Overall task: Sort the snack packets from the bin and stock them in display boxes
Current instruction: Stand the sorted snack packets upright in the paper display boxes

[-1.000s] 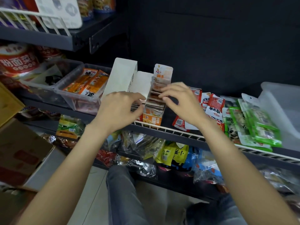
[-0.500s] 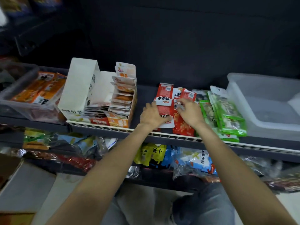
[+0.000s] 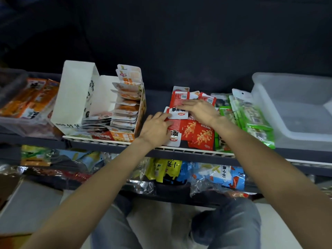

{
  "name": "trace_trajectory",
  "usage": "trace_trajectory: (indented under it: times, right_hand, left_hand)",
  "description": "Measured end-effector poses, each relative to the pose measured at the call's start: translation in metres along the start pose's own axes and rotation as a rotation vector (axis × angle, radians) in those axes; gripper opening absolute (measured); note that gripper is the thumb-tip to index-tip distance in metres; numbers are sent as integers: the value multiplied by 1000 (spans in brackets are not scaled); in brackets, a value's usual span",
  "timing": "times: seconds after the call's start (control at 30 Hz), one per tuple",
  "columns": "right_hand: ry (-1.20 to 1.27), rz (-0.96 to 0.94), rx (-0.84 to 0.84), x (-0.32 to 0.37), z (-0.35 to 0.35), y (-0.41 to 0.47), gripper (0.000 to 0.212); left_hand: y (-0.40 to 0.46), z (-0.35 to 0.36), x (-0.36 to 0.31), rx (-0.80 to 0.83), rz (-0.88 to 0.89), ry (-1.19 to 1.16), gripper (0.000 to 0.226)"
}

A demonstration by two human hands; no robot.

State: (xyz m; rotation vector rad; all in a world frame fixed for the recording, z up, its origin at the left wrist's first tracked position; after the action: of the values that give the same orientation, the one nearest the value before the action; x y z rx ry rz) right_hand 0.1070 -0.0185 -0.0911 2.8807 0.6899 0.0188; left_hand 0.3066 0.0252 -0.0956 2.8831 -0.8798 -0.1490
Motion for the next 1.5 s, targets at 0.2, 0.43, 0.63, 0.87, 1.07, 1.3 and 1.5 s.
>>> trace_trajectory:
  times: [0.2, 0.43, 0.63, 0.87, 1.07, 1.3, 1.5]
  right_hand:
    - [139, 104, -425, 3, -16, -19, 28]
    - [382, 372, -481, 21, -38, -52, 17]
    - [433, 422, -472, 30, -35, -70, 18]
    - [494, 667, -555, 28, -42, -83, 20]
    - [636, 784, -544, 33, -51, -94, 13]
    - [784, 832, -563, 48, -71, -101, 18]
    - [911, 684, -645, 73, -99, -94, 16]
  left_hand:
    - [-5, -4, 12, 122, 35, 25, 63]
    - [7, -5, 18, 270, 241, 83, 62]
    - [16, -13, 7, 315, 362, 285, 66]
    - [7, -4, -15, 56, 468, 346, 48]
    - [4, -13, -22, 92, 390, 360, 31]
    - [-17, -62, -9, -588, -194, -410, 11]
    - [-69, -126, 4, -808, -397, -1110, 10]
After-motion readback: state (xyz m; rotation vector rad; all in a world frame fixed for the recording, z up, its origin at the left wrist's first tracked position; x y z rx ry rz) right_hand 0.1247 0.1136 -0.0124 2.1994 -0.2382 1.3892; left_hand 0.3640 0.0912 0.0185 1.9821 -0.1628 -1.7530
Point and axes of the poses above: each hand's wrist, its own y-axis towards the middle knuckle, its own z-axis out of the palm, x = y × z, the point moved 1 cm from there along y, towards the middle knuckle, and after that the axes turned 5 degrees about -x, right-handed, at the moved point
